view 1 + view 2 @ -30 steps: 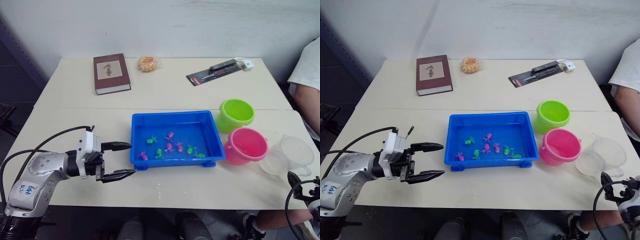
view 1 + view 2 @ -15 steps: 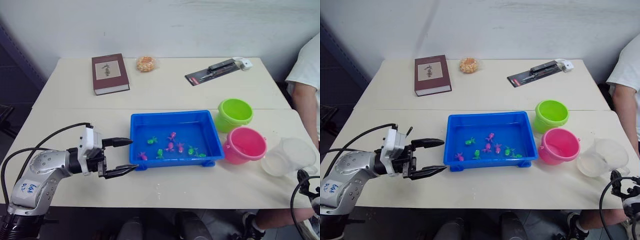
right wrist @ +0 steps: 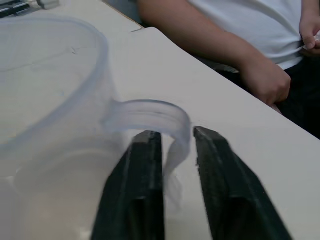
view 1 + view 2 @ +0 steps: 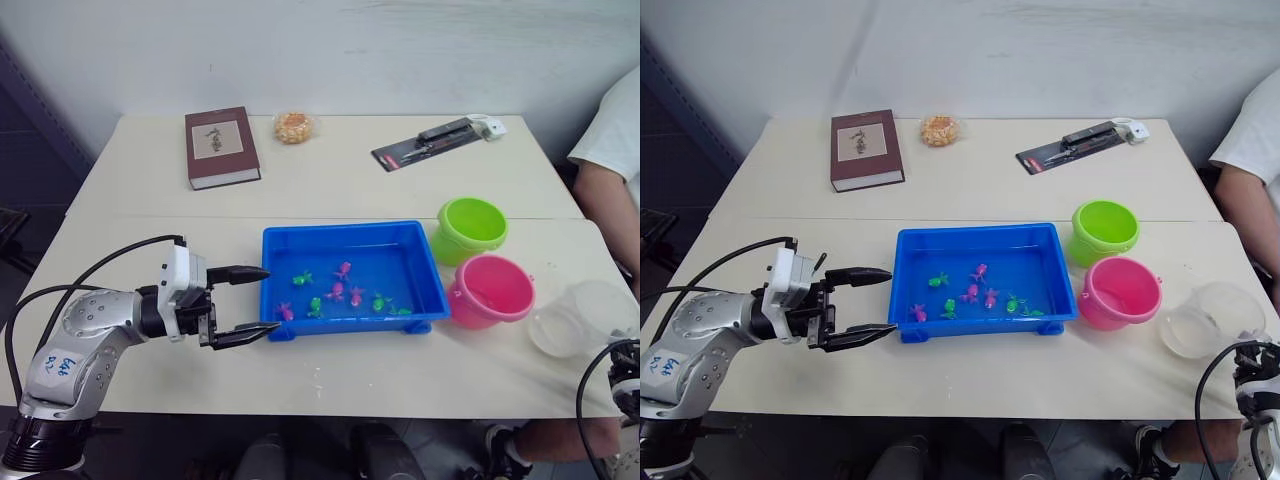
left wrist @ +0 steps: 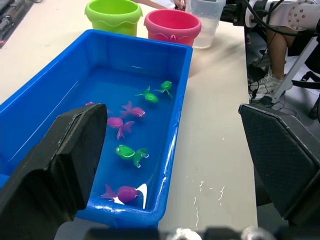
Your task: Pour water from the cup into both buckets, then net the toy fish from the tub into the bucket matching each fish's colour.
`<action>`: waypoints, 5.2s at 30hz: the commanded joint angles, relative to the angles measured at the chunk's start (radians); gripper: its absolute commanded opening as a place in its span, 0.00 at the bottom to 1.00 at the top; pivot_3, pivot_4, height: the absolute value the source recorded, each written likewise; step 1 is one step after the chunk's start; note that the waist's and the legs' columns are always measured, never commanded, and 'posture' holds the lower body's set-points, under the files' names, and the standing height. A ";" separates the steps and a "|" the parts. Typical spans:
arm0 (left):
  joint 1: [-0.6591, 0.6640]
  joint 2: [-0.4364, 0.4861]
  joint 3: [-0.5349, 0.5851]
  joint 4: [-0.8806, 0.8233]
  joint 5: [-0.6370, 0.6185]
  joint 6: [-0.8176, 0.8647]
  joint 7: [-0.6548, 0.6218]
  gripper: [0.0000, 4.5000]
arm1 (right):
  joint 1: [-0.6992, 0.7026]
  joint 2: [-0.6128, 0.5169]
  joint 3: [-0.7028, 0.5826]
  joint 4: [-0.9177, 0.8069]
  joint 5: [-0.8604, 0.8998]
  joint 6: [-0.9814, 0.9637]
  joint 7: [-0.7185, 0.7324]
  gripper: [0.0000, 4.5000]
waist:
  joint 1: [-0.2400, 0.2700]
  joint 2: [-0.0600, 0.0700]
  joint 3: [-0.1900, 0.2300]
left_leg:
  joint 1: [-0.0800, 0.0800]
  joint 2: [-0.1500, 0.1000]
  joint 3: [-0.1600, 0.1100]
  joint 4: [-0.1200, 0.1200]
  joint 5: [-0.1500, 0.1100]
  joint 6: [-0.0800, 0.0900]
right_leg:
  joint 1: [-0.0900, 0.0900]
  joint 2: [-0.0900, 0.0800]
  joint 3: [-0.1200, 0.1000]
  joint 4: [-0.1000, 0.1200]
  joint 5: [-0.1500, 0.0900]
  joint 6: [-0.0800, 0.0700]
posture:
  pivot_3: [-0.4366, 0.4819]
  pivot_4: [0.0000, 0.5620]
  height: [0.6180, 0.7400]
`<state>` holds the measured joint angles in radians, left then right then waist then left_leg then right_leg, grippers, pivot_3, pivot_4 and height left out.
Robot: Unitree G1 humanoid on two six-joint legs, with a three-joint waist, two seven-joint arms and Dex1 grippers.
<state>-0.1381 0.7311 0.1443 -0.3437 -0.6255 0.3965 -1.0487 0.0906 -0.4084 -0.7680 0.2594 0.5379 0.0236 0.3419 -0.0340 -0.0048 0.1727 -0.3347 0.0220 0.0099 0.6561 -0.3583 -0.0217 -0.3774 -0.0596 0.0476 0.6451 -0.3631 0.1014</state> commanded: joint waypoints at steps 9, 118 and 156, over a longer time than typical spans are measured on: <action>-0.063 -0.061 -0.019 0.011 -0.023 0.008 0.004 1.00 | 0.068 -0.128 -0.047 -0.217 0.038 0.048 0.035 0.01 | 0.002 0.003 0.001 | 0.000 0.000 0.000 0.001 0.000 0.000 | 0.000 0.000 0.000 0.000 0.000 0.001 | 0.48 0.27 1.00; -0.191 -0.288 -0.072 0.131 0.086 -0.080 0.263 1.00 | -0.642 -0.494 0.630 -0.075 -0.792 0.195 -0.184 0.01 | 0.003 0.002 0.003 | -0.025 -0.005 0.000 0.014 0.005 0.000 | -0.021 -0.003 0.000 0.009 0.003 0.006 | 0.48 0.27 1.00; -0.172 -0.306 -0.074 0.124 0.086 -0.101 0.249 1.00 | -0.672 -0.505 0.740 0.003 -1.108 -0.029 -0.345 0.01 | -0.001 0.002 0.003 | -0.025 -0.005 0.000 0.021 0.005 0.000 | -0.021 -0.003 0.001 0.012 0.003 0.006 | 0.48 0.27 1.00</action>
<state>-0.3100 0.4285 0.0592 -0.1819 -0.5260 0.3121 -0.8001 -0.5582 -0.8936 -0.0129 0.2748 -0.5545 0.0116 0.0199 -0.0347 -0.0028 0.1754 -0.3597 0.0171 0.0101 0.6777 -0.3533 -0.0217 -0.3987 -0.0622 0.0489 0.6569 -0.3598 0.1077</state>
